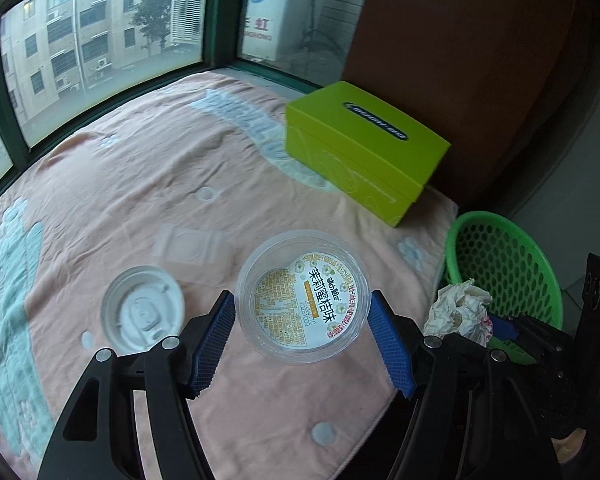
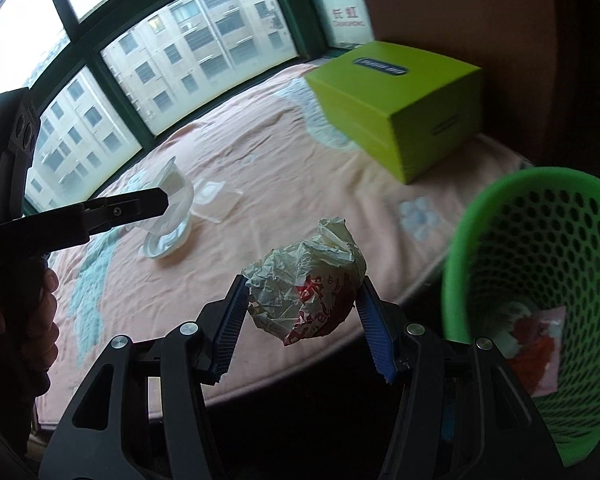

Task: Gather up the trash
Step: 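Carry the yogurt cup and tissue to the green basket and open both tools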

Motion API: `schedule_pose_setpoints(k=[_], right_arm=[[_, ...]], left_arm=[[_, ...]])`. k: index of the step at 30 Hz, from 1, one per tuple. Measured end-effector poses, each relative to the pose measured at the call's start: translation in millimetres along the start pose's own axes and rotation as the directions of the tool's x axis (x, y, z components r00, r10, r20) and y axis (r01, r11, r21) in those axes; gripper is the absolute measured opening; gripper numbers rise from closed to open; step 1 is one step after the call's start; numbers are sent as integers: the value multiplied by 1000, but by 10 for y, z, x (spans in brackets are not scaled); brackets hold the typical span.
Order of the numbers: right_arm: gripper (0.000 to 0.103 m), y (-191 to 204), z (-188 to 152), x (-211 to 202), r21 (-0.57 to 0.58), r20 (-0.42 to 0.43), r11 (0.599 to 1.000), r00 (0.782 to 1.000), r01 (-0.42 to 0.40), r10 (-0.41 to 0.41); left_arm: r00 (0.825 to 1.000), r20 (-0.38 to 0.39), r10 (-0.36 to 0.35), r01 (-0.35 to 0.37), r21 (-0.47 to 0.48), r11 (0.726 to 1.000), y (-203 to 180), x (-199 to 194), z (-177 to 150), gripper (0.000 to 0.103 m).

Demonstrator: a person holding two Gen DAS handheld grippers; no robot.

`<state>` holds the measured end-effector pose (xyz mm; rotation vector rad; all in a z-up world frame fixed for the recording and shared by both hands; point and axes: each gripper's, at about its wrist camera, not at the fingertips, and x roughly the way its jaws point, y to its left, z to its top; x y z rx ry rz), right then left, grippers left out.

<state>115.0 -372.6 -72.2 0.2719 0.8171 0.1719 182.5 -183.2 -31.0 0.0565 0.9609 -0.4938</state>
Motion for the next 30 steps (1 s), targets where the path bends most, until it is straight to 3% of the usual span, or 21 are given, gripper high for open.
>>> schedule_pose_setpoints(k=[11, 19, 30], right_arm=[[55, -717, -111, -452, 71, 21, 984, 986, 162, -164], [55, -1178, -215, -743, 104, 12, 952, 957, 288, -290], [58, -1448, -256, -829, 85, -29, 909, 913, 409, -408]], left_arm=[[998, -16, -65, 66, 88, 994, -636, 124, 38, 65], [996, -35, -79, 84, 146, 986, -1027, 230, 54, 65], [995, -63, -83, 94, 197, 976, -1332, 381, 77, 65]])
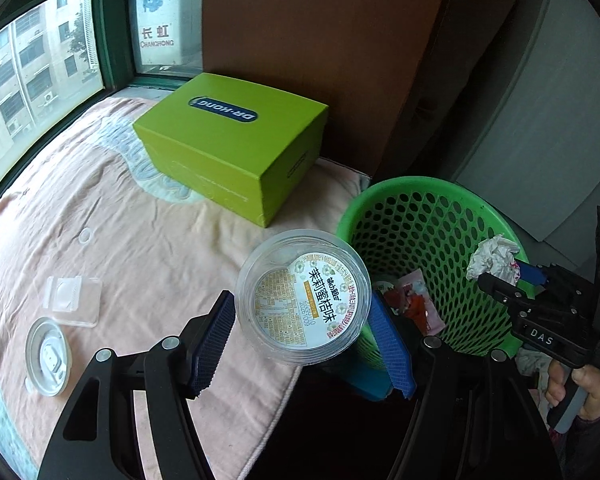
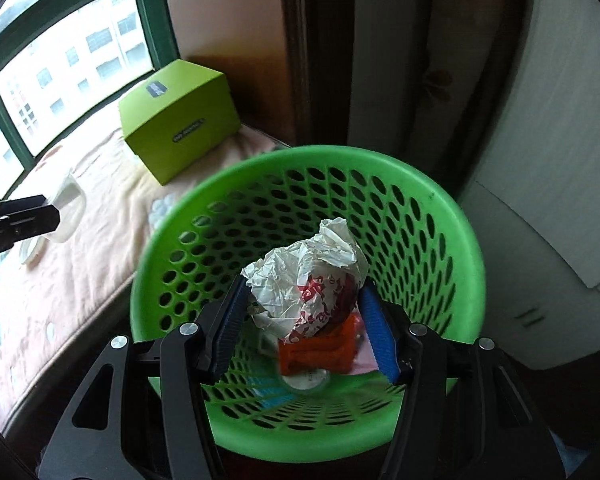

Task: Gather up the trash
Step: 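Carry the yogurt cup and tissue to the green basket and open both tools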

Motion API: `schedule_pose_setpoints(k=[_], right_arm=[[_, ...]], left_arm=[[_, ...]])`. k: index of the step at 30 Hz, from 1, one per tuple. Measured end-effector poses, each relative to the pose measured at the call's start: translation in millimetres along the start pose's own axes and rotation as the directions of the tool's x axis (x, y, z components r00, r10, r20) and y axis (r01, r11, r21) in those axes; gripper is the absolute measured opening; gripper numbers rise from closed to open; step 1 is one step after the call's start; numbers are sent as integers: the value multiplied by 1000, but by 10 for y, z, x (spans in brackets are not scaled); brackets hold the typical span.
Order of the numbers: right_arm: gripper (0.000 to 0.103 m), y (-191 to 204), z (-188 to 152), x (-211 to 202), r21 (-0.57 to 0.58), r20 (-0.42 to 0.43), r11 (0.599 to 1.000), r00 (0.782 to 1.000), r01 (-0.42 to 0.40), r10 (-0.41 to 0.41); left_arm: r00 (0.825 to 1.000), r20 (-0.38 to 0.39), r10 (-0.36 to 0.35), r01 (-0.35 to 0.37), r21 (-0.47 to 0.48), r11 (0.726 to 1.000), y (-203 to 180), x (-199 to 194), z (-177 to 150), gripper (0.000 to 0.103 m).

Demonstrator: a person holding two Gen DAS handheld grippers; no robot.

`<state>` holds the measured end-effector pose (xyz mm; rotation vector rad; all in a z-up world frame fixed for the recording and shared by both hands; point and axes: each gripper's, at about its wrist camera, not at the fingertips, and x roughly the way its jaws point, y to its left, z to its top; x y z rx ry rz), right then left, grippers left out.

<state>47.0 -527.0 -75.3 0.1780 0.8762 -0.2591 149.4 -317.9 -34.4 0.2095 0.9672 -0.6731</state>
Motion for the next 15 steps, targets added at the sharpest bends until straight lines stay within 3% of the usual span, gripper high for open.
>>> schedule_pose_setpoints(k=[8, 15], right_arm=[[71, -118, 21, 1, 25, 4, 1000, 1000, 14, -14], [73, -201, 11, -167, 42, 36, 999, 999, 16, -18]], left_arm=[[1000, -3, -8, 8, 26, 1000, -165, 63, 95, 65], [999, -13, -32, 33, 62, 998, -409, 147, 151, 66]])
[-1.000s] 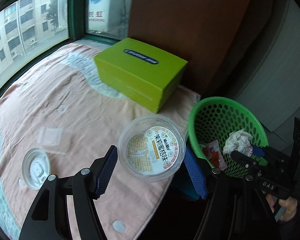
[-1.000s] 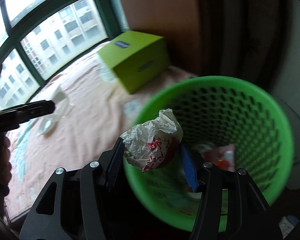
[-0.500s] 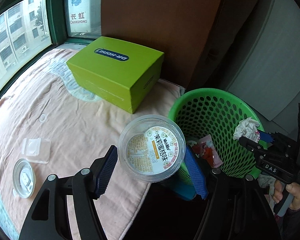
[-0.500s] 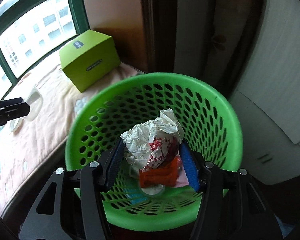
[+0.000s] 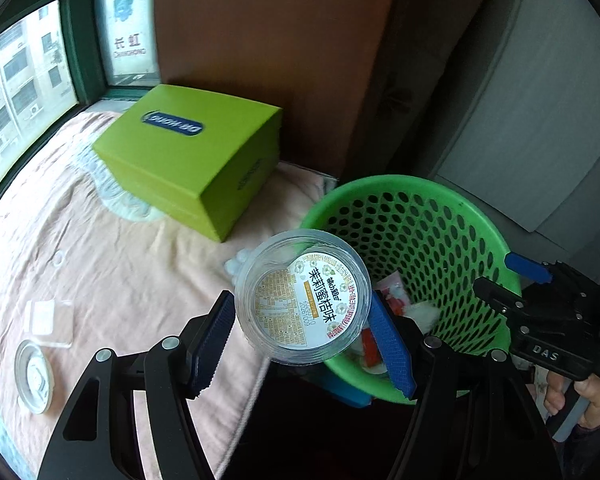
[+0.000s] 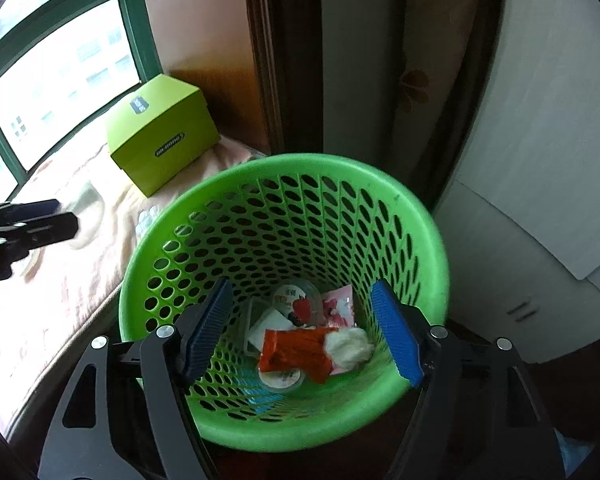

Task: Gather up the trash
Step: 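Carry the yogurt cup and tissue to the green basket and open both tools, then move both tools back over the white lid and clear tray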

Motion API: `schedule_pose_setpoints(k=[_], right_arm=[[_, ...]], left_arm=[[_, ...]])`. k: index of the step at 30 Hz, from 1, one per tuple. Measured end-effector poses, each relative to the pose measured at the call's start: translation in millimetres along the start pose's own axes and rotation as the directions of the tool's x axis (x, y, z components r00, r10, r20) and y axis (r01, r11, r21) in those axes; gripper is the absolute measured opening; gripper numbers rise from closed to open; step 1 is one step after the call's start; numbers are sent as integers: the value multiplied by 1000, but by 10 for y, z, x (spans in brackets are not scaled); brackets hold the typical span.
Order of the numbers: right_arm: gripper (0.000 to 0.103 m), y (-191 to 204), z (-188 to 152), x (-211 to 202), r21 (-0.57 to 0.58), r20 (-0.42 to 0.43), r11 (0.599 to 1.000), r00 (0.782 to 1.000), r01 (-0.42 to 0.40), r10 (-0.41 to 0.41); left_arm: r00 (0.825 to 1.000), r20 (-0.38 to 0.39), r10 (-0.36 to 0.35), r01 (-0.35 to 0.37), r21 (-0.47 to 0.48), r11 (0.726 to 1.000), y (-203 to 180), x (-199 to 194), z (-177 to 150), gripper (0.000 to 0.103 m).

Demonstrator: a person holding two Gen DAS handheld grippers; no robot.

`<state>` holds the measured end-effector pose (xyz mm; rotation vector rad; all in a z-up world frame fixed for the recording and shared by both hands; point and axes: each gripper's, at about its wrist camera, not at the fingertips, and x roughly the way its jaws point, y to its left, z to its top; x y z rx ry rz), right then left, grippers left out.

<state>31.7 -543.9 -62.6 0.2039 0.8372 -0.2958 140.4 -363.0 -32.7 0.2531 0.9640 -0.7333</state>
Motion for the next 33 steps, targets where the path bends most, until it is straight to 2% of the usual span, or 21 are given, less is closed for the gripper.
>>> schedule_pose_setpoints(k=[9, 16, 22, 27, 33], right_arm=[[76, -136, -75, -256, 22, 40, 1000, 999, 2, -3], [76, -176, -116, -293, 34, 44, 999, 999, -5, 4], [76, -200, -139, -315, 48, 44, 999, 999, -13, 11], [76, -153, -152, -324, 47, 40, 999, 999, -27, 25], [78, -10, -153, -320, 24, 38, 999, 998, -43, 42]], left_arm=[[999, -40, -21, 22, 38, 999, -318, 222, 22, 66], [997, -63, -53, 56, 50, 997, -493, 341, 20, 66], [996, -56, -73, 76, 52, 996, -548, 335, -2, 76], [997, -47, -69, 71, 45, 996, -494, 271, -36, 76], [1000, -27, -13, 14, 20, 1000, -265, 119, -108, 76]])
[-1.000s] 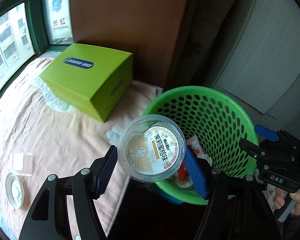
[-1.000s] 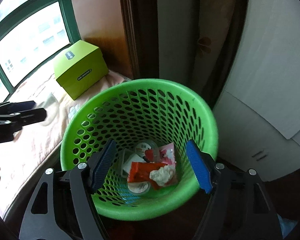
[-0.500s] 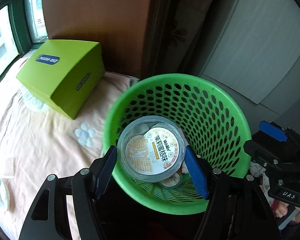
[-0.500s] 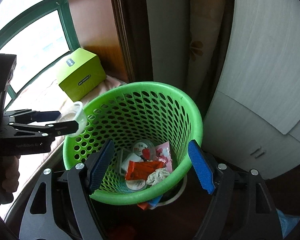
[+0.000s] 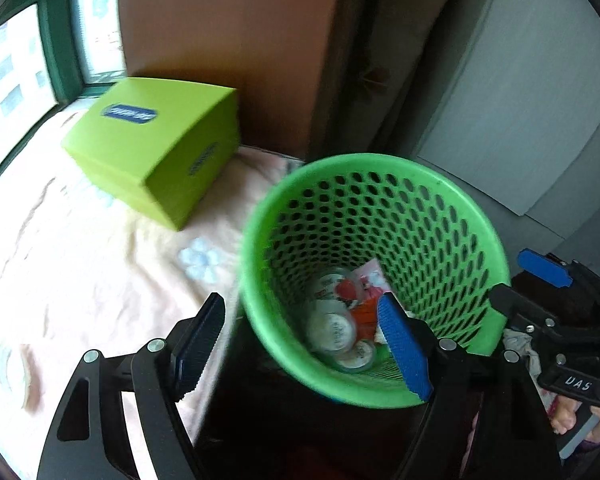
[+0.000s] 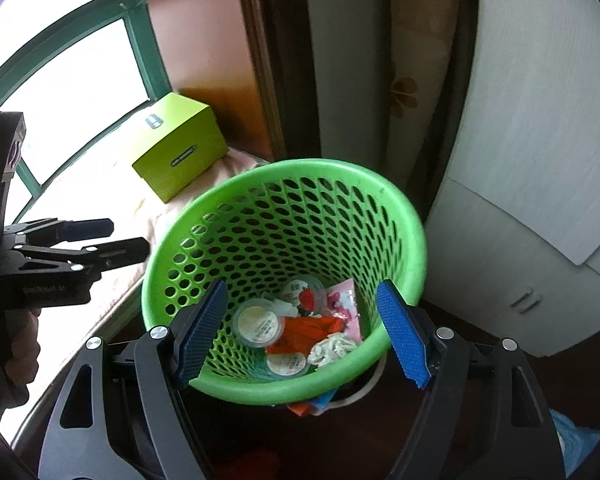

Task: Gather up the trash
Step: 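Move both tools back over the white lid and clear tray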

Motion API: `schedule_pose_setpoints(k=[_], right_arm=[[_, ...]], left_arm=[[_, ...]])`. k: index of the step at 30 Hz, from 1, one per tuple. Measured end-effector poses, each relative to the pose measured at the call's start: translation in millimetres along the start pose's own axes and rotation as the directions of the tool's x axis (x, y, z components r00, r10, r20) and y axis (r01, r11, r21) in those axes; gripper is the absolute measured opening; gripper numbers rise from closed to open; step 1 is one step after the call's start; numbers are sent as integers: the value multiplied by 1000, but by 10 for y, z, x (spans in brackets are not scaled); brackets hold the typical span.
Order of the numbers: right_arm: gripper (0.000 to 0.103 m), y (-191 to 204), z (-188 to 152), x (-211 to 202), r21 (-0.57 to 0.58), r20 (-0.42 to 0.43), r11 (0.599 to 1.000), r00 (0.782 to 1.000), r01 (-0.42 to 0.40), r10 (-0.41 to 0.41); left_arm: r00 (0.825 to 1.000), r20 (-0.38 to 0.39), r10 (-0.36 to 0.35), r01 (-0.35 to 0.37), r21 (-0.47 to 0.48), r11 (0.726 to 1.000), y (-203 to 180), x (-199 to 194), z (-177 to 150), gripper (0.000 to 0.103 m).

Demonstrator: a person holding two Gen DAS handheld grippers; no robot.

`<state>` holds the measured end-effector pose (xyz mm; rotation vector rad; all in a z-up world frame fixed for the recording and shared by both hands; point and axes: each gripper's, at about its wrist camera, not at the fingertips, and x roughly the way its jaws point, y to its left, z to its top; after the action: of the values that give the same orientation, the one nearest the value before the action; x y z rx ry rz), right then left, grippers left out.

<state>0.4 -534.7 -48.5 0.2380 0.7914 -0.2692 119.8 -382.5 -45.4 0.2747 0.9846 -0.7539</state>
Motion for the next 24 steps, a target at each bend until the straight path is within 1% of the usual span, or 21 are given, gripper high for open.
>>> schedule_pose_setpoints(k=[5, 11, 14, 19, 20, 22, 24], right_arm=[[79, 195, 21, 19, -34, -2, 999, 1000, -21, 21], [80, 490, 85, 81, -79, -7, 995, 998, -61, 60], [81, 650, 123, 120, -106, -13, 991, 997, -82, 81], [82, 911, 189, 188, -144, -24, 983, 993, -118, 116], [82, 970, 203, 204, -153, -26, 980, 992, -127, 125], [82, 1074, 225, 226, -169, -30, 976, 990, -138, 135], [83, 1200, 243, 261, -188, -39, 970, 988, -153, 149]], left_arm=[[998, 18, 61, -60, -56, 997, 342, -174, -116, 78], [989, 20, 147, -143, -142, 980, 877, -356, -302, 83], [982, 11, 190, -185, -188, 965, 1176, -426, -399, 85], [968, -13, 252, -246, -272, 930, 1693, -534, -581, 90], [965, -18, 261, -256, -282, 925, 1762, -550, -615, 92], [956, -30, 292, -287, -302, 909, 1956, -577, -695, 92], [949, -42, 312, -310, -308, 900, 2084, -593, -755, 93]])
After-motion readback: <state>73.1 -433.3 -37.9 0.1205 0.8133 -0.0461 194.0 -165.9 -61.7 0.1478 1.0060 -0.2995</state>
